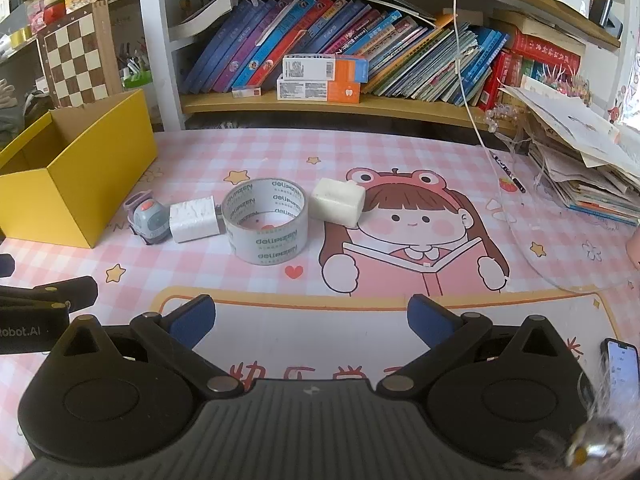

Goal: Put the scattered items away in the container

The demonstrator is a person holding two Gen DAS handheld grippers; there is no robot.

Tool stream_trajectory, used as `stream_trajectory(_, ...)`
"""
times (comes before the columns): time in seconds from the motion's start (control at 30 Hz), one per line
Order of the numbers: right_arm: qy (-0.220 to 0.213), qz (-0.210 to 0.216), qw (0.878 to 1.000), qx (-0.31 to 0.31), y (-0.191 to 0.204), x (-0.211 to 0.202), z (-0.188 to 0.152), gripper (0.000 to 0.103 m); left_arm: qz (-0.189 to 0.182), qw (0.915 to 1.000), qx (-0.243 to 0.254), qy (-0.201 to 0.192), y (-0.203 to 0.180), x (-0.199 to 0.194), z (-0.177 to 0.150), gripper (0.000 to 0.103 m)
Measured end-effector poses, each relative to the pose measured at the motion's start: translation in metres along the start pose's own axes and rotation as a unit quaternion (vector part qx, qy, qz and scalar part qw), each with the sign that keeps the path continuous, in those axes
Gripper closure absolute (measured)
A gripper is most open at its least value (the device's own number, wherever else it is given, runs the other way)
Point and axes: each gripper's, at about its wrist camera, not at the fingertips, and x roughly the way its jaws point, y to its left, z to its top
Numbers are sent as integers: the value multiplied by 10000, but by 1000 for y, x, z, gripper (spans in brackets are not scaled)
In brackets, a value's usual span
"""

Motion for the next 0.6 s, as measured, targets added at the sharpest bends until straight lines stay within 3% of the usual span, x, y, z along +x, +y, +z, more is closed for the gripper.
stream_trajectory(0.6,-32,75,10000,7,0,1,-3,0,-116,9999,-3,125,0,3,0,0)
